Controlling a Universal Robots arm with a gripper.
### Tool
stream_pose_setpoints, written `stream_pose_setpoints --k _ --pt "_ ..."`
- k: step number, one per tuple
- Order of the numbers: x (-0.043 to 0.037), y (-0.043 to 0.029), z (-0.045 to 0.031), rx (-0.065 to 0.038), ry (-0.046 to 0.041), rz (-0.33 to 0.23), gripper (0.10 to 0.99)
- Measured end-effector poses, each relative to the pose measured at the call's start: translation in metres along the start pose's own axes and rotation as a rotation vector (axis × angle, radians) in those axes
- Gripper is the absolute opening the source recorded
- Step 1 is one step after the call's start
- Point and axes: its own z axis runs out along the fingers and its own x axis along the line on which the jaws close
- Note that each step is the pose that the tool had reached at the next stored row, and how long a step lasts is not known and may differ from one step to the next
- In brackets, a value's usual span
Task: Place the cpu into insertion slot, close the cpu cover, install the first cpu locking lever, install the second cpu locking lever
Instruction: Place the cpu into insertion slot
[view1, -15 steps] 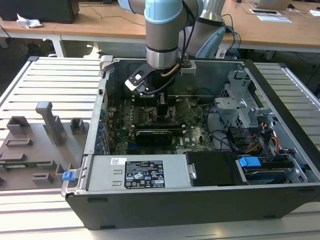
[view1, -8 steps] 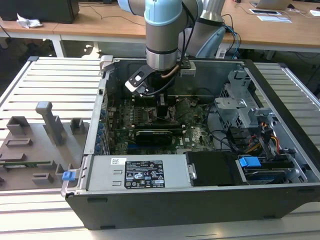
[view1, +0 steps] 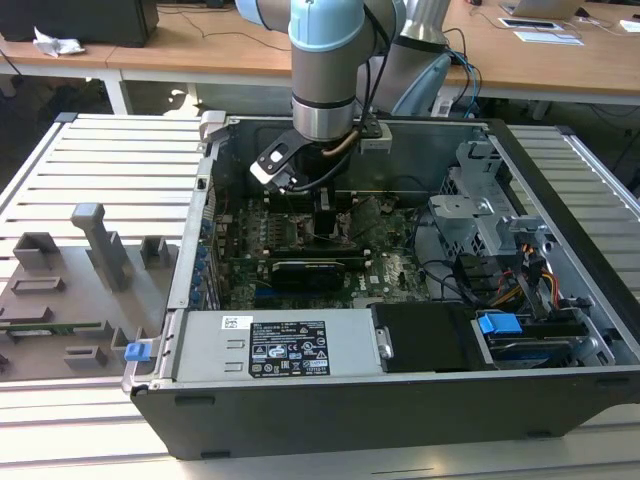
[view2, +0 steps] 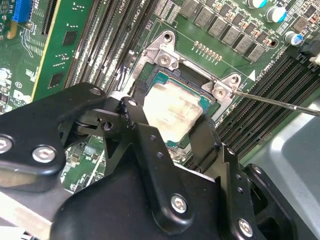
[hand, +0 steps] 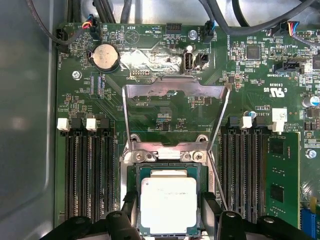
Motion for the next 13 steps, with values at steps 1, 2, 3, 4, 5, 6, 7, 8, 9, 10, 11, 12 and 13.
stream_pose_setpoints --k 1,2,3,4,5,6,7,8,9,10,11,12,13 --pt "0.0 0.0 -0.0007 0.0 -0.0001 0.0 0.62" --pt "-0.0001 0.0001 -0.002 0.0 -0.0002 0.0 0.62" --pt "-0.0001 0.0001 -0.003 0.0 -0.0003 0.0 0.62" --pt "-0.0002 0.0003 -0.0055 0.0 -0.0009 0.0 0.62" --pt "0.0009 0.0003 -0.008 0.0 -0.006 0.0 0.62" --pt "0.0009 0.0005 -0.0091 0.0 -0.0076 -0.001 0.604" --pt "0.001 0.0005 -0.0096 0.0 -0.0077 0.0 0.475" --pt "0.0009 -0.0004 -0.0097 0.0 -0.0079 0.0 0.412" --pt "0.0008 -0.0028 -0.0099 0.0 -0.0079 0.0 0.294" --pt "0.0008 -0.0058 -0.0099 0.0 -0.0069 0.0 0.231" --pt "0.0008 -0.0073 -0.0099 0.0 -0.0064 0.0 0.173" --pt "0.0008 -0.0081 -0.0099 0.0 -0.0061 0.0 0.173" --pt "0.0008 -0.0087 -0.0099 0.0 -0.006 0.0 0.114"
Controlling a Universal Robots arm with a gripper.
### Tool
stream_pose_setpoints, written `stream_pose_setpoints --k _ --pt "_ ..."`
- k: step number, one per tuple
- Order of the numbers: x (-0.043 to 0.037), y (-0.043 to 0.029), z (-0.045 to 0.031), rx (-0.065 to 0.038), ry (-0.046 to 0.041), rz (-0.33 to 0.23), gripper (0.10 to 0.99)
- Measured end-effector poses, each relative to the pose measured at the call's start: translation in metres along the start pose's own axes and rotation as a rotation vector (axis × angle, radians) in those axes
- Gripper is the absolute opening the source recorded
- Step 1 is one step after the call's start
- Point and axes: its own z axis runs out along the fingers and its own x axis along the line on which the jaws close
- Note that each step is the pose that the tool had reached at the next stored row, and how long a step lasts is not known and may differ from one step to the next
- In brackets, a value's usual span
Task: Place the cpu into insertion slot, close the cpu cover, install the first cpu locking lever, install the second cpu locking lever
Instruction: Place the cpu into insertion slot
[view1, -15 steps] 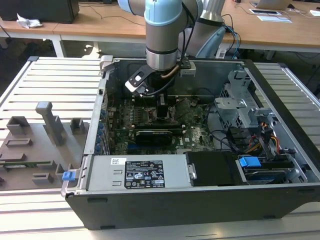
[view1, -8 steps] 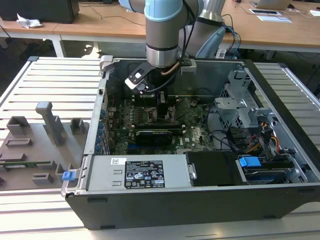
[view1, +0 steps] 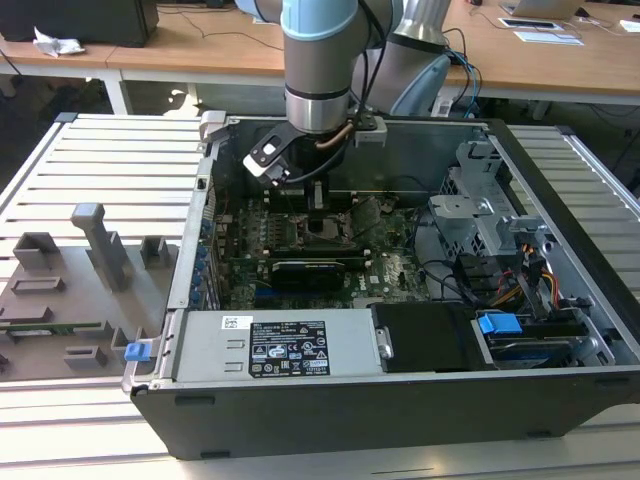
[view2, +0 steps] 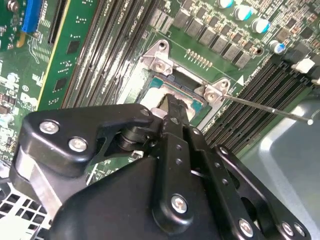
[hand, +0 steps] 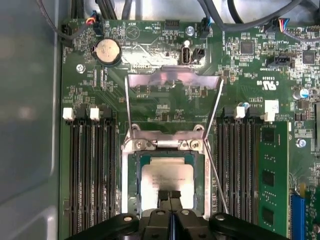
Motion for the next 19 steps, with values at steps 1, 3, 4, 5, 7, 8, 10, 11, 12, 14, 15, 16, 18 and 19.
stream_pose_setpoints --k 1,3,4,5,7,8,10,11,12,14,15,16,18,19 --pt "0.0 -0.0001 0.0 0.0 0.0 0.0 0.106" --pt "-0.0004 -0.0003 0.0016 0.0 -0.0001 0.0 0.106" --pt "-0.0004 -0.0003 0.0021 0.0 0.0 0.0 0.106" --pt "-0.0004 0.0002 0.0022 0.0 -0.0002 0.0 0.106" --pt "-0.0004 0.0047 0.0028 0.001 -0.0001 0.0 0.106" --pt "-0.0003 0.0083 0.0031 0.001 -0.0001 0.0 0.106" --pt "-0.0003 0.0137 0.0033 0.002 -0.0001 0.0 0.106" --pt "-0.0003 0.0171 0.003 0.003 0.0001 0.0 0.106" --pt "-0.0003 0.0186 0.0018 0.004 0.0 0.0 0.106" --pt "-0.0006 0.0221 -0.0053 0.006 -0.0001 0.0 0.106" --pt "-0.0007 0.023 -0.0079 0.007 -0.0001 0.0 0.106" --pt "-0.0008 0.0238 -0.0104 0.008 -0.0001 0.0 0.106" --pt "-0.0009 0.0246 -0.0137 0.008 0.0 0.0 0.106" --pt "-0.0011 0.025 -0.0164 0.009 0.0 -0.001 0.106"
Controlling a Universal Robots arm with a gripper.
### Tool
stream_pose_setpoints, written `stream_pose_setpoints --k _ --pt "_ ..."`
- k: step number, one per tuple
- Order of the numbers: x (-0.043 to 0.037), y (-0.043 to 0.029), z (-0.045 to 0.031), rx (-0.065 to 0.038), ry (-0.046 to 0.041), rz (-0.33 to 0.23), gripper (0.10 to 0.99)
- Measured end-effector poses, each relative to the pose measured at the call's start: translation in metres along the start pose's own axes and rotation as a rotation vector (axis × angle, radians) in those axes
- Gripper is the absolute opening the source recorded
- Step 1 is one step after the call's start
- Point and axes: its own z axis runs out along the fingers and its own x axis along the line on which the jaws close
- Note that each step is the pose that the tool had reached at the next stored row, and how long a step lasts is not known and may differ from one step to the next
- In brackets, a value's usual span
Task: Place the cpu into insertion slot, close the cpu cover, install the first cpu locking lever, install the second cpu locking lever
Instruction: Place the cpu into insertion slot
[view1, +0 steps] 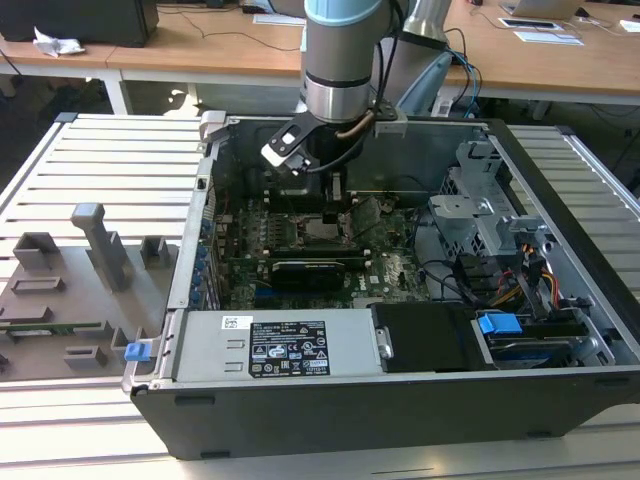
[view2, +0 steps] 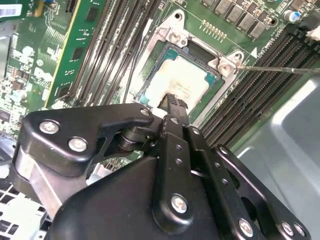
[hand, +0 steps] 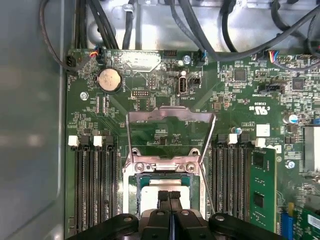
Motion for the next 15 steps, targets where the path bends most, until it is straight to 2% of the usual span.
stream_pose_setpoints --k 2,6,8,15 --pt "-0.0002 0.0005 -0.0044 0.0 0.0 0.0 0.106" --pt "-0.0009 0.002 -0.0207 0.001 0.0 0.0 0.106" --pt "-0.0011 0.0023 -0.0259 0.001 -0.0001 0.0 0.106" --pt "-0.0015 0.0029 -0.0355 0.001 -0.0001 0.0 0.106"
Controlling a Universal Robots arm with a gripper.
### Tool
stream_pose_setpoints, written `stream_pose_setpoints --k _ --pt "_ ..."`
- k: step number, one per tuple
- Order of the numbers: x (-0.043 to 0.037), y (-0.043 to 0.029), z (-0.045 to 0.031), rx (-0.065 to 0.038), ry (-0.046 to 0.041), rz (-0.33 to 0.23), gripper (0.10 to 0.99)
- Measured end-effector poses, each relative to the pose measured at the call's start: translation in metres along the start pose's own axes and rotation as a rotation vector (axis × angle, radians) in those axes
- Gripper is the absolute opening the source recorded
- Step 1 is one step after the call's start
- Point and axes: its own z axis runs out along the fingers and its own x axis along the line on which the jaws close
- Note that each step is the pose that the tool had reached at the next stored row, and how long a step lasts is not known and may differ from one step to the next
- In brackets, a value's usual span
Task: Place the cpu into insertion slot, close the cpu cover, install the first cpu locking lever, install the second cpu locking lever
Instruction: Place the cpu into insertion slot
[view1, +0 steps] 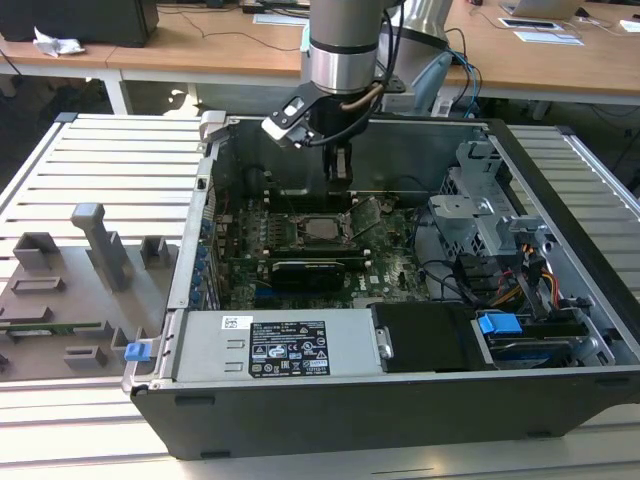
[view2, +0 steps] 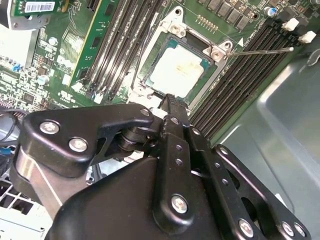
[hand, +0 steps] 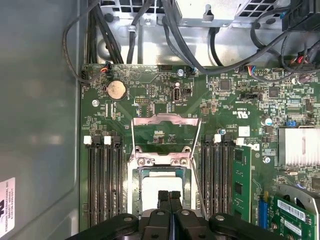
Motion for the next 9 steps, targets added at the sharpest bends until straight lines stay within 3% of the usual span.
stream_pose_setpoints --k 9 --pt "-0.0006 0.0007 -0.0152 0.0 0.0 0.0 0.106"
